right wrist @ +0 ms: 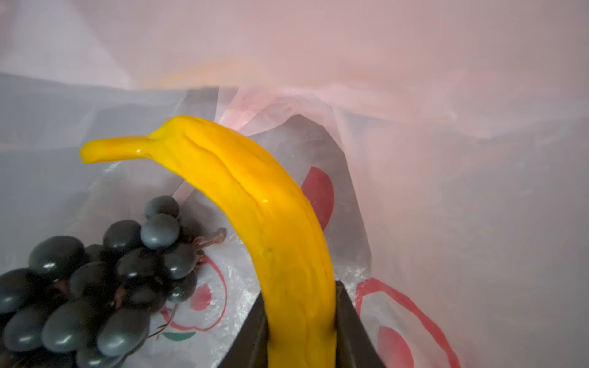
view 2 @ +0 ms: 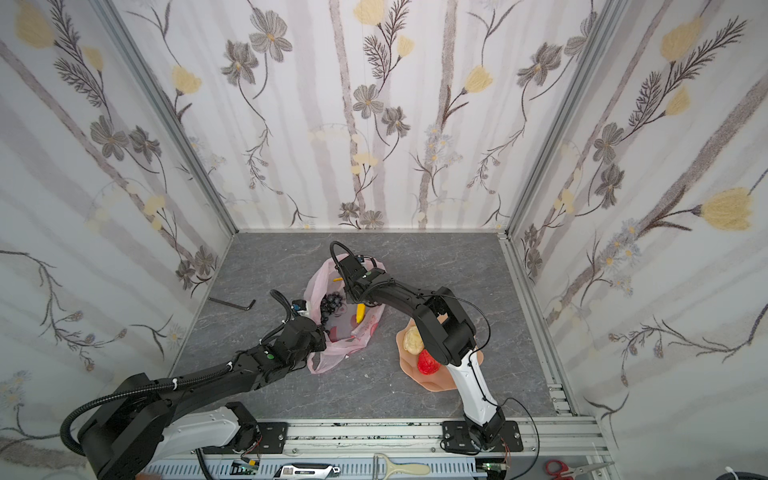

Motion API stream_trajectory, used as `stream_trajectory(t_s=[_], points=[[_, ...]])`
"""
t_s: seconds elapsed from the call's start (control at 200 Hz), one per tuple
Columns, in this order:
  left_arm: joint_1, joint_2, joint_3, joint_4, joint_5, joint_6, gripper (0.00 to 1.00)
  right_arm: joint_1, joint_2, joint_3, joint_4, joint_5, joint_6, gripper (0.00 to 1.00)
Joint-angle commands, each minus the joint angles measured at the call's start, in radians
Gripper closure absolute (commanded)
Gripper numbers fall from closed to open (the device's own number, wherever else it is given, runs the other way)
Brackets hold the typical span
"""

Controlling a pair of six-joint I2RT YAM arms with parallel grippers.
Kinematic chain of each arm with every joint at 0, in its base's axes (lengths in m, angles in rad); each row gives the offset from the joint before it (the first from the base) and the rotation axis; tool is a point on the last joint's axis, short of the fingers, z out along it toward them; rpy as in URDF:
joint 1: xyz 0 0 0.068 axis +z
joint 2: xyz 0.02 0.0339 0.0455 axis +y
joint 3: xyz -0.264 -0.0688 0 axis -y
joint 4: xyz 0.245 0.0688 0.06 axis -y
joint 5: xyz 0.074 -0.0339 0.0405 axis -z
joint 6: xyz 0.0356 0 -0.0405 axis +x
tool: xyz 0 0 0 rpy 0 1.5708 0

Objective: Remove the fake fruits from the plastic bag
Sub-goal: 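Lift the yellow banana out of the bag toward the bowl with the right gripper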

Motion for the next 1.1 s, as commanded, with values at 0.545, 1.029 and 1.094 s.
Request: stream_trajectory(t_s=[0.545, 1.029, 1.094], points=[[0.089, 0.015, 0.041, 0.009, -0.013, 0.066, 0.96, 0.009, -0.511, -0.369, -0.023, -0.091, -0.111, 0.79], [0.145, 0.039, 0.071, 0.012, 0.028, 0.144, 0.96, -0.093, -0.965, -0.530, -0.220, 0.044, -0.242, 0.80], [0.146, 0.042, 0.066, 0.013, 0.020, 0.147, 0.96, -0.102, -1.003, -0.531, -0.253, 0.066, -0.263, 0.80]])
